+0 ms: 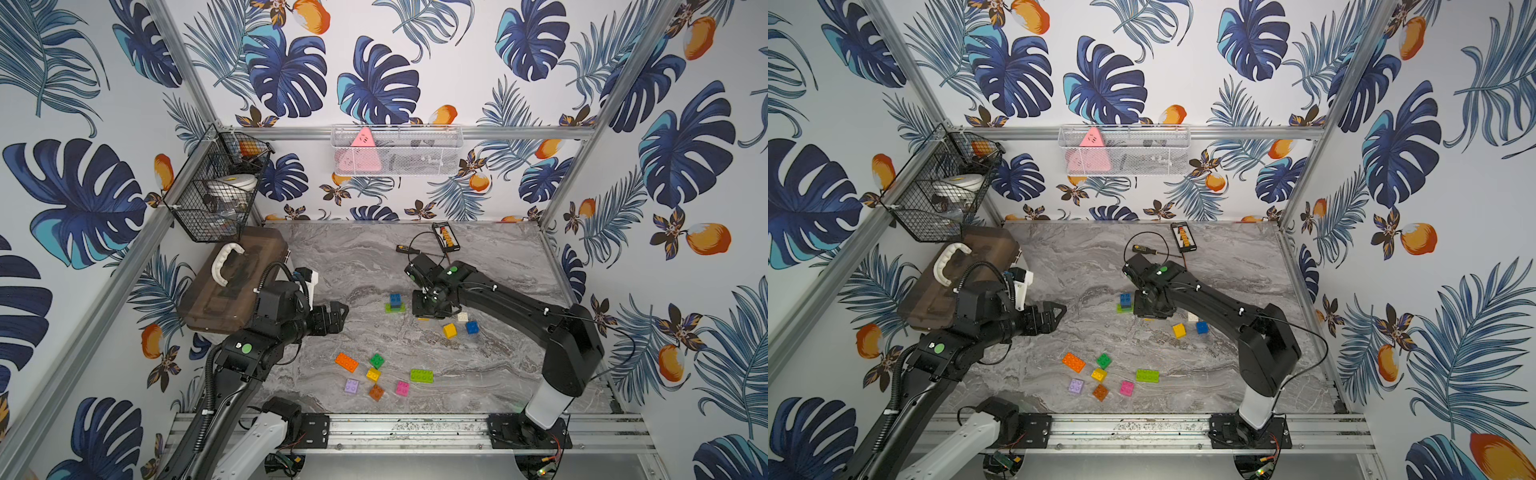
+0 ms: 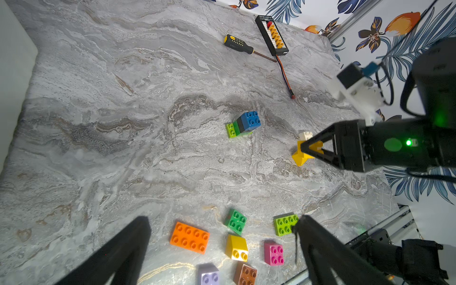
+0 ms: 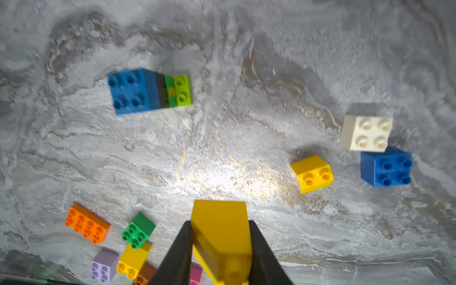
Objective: Assemble the number 1 with lego
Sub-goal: Assemble the lego brick with the lego brick.
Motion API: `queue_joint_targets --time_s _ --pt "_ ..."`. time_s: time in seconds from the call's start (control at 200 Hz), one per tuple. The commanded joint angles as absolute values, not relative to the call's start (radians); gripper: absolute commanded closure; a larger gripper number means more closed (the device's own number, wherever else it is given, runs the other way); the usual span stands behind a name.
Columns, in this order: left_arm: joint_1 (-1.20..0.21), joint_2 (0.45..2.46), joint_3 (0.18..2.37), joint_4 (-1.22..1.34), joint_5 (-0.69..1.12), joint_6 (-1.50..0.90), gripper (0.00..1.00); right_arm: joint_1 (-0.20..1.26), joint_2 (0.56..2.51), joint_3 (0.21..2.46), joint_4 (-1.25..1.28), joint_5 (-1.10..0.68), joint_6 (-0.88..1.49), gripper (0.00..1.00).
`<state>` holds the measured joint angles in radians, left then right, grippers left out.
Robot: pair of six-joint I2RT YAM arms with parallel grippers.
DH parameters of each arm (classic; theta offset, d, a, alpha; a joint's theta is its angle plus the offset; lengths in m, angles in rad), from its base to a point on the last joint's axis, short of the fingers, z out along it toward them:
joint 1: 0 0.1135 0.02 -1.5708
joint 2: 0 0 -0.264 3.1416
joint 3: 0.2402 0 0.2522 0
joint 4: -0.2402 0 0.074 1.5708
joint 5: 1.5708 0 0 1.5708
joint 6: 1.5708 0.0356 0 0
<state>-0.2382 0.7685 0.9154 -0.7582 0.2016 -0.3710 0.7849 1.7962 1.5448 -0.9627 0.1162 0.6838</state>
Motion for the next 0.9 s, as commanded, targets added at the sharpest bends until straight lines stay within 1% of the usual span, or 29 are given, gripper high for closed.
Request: queue_joint_targets --time_s 0.0,0.225,0.39,0.545,0.896 --pt "-0.24 0.77 0.919 -0.753 0.199 -0.376 0.01 0.78 1.888 1.704 -1.121 0.168 0.588 0.69" --pt "-0.239 0.765 0.919 -0.752 0.201 -0.377 0.01 0.77 2.08 1.995 -1.19 0.134 0.482 0.69" --pt "-0.239 0.765 0.917 -0.75 0.207 -0.376 0.01 0.763 2.203 2.155 -1.254 0.122 0.469 0.69" --pt "-0.239 0.762 0.917 -0.75 0.209 -0.376 0.01 0.762 2.28 2.252 -1.282 0.08 0.47 0.69" --pt "-0.239 0.763 0.917 -0.749 0.212 -0.376 0.01 0.763 2.356 2.337 -1.323 0.055 0.446 0.71"
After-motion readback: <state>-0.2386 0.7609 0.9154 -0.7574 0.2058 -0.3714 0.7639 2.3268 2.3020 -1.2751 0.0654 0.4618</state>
